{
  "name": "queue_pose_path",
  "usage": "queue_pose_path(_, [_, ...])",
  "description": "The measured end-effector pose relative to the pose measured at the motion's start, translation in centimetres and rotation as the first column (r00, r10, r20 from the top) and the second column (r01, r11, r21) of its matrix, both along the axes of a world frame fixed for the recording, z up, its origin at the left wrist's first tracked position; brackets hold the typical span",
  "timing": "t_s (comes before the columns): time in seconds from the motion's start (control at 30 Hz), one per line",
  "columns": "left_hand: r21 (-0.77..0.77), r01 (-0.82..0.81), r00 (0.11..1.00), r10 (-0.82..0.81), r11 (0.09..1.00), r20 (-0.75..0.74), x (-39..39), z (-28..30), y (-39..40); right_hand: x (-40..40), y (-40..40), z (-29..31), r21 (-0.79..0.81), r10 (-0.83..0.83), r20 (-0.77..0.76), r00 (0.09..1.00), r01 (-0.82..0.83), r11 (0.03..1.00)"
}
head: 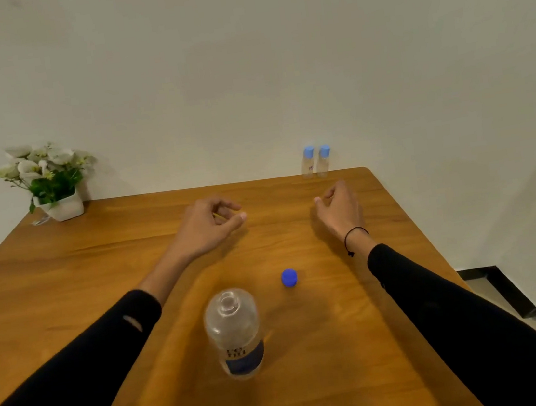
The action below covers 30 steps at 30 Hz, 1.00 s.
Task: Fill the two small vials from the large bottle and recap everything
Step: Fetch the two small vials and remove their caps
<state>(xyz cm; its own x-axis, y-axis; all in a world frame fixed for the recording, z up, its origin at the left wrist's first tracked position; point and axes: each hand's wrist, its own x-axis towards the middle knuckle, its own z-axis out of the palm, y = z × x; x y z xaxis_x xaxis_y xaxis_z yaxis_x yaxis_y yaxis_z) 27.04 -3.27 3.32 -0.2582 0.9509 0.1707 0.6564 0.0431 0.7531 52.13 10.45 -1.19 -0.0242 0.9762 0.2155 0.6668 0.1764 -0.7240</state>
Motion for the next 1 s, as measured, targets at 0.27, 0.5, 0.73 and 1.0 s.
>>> queue_pose_path(0.27, [0.098,-0.093,0.984,0.106,0.991,-0.143,4.2,-0.7,14.3,-0.5,8.4,-1.3,0.016,-0.081,0.010,0.997,0.081,0.997])
queue_pose_path(0.5, [0.151,-0.099,0.974,0.127,0.984,-0.186,7.4,-3.5,22.0,-1.5,13.5,-1.7,0.067,-0.111,0.022,0.994,0.109,0.992])
queue_pose_path(0.73, [0.191,-0.054,0.985,0.084,0.980,-0.148,8.5,-3.8,24.8,-1.5,15.8,-1.4,0.076,-0.072,-0.045,0.996,0.075,0.994])
queue_pose_path(1.0, [0.145,0.121,0.989,-0.106,0.982,-0.107,8.6,-4.5,25.7,-1.9,15.4,-1.6,0.047,0.014,-0.104,0.994,-0.010,0.999])
